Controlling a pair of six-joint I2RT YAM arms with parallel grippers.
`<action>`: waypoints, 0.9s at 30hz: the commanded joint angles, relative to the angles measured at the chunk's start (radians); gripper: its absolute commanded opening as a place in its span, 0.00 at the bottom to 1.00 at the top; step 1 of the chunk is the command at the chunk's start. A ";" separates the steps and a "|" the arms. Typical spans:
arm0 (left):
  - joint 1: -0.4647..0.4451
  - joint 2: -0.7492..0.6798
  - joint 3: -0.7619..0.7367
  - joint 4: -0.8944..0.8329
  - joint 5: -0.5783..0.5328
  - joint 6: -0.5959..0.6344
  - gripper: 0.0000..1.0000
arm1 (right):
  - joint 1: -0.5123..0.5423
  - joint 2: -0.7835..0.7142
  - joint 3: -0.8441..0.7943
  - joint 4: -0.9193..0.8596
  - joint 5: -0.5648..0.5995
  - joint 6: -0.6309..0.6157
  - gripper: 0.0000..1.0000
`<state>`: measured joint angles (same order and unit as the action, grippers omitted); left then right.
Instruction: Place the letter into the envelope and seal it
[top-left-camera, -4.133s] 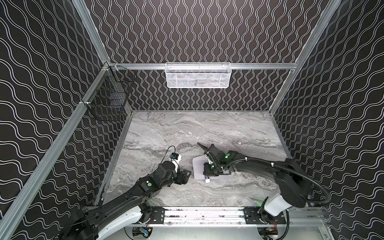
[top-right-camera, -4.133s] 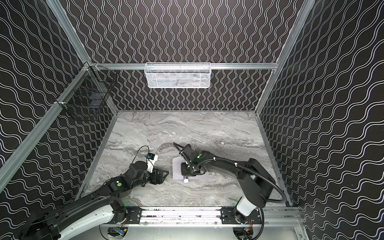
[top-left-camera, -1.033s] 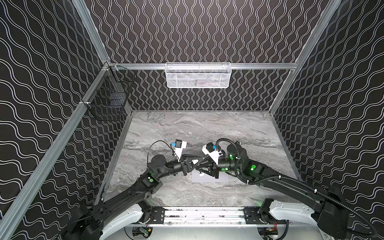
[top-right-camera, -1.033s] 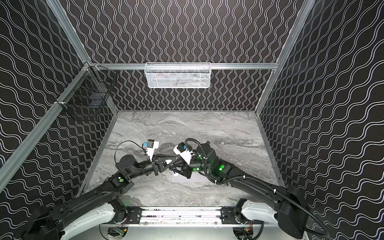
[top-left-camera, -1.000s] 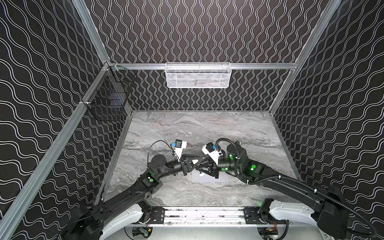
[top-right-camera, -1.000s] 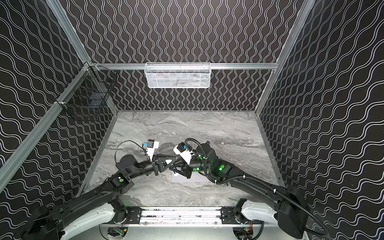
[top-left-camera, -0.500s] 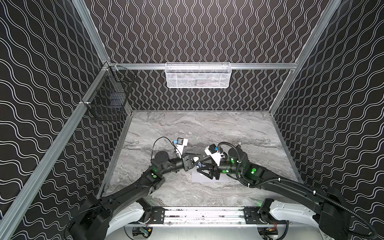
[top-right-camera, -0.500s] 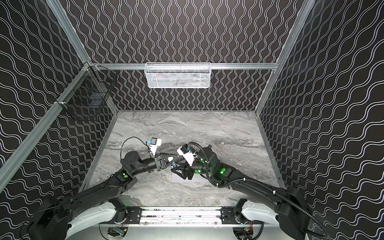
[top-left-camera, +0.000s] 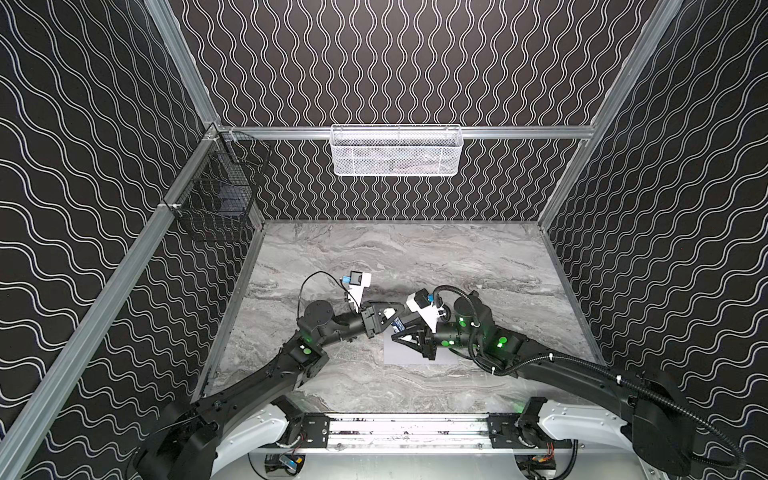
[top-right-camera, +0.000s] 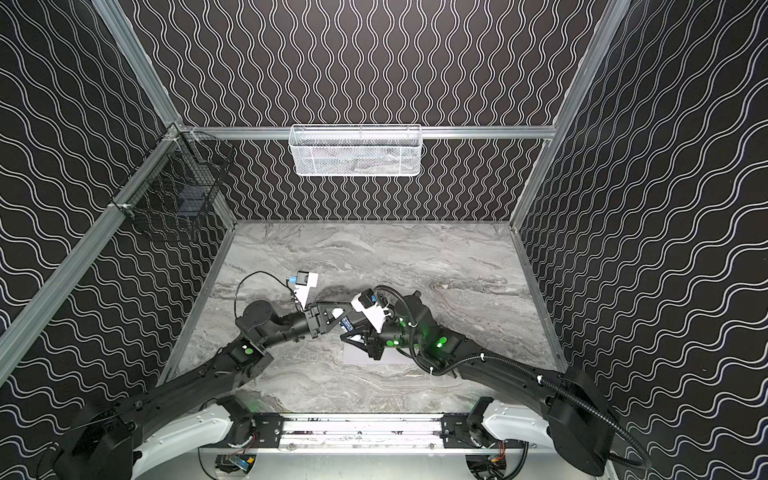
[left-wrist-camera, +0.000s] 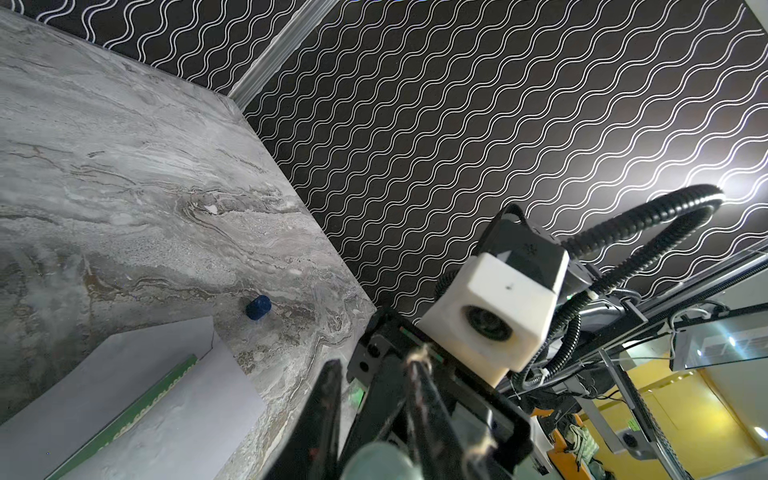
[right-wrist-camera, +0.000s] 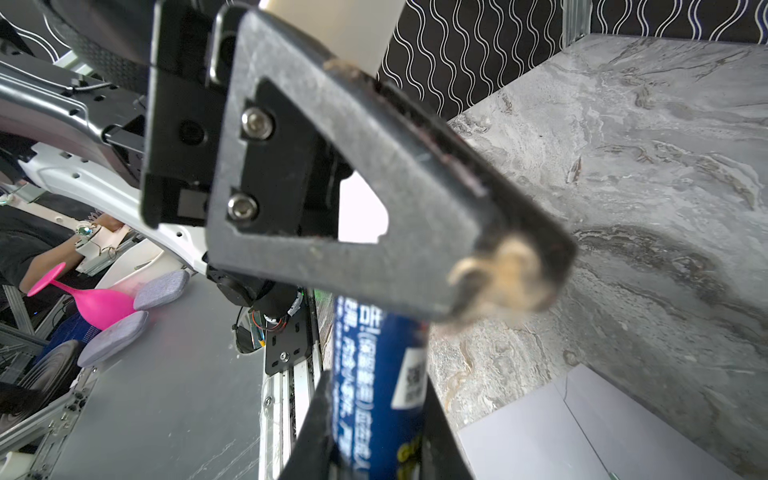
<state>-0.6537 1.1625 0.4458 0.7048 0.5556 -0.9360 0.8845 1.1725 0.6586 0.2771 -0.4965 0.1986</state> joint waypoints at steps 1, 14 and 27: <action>-0.001 -0.007 0.004 0.020 0.047 0.024 0.37 | 0.001 -0.013 0.009 0.054 0.022 0.032 0.00; -0.005 0.013 -0.059 0.205 0.049 -0.022 0.53 | 0.000 -0.002 0.010 0.152 0.086 0.086 0.00; -0.004 -0.030 -0.040 0.128 0.028 -0.027 0.10 | 0.016 0.019 0.016 0.130 0.088 0.079 0.00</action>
<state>-0.6548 1.1419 0.3908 0.7940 0.5453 -0.9463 0.8944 1.1877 0.6651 0.4000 -0.4038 0.2913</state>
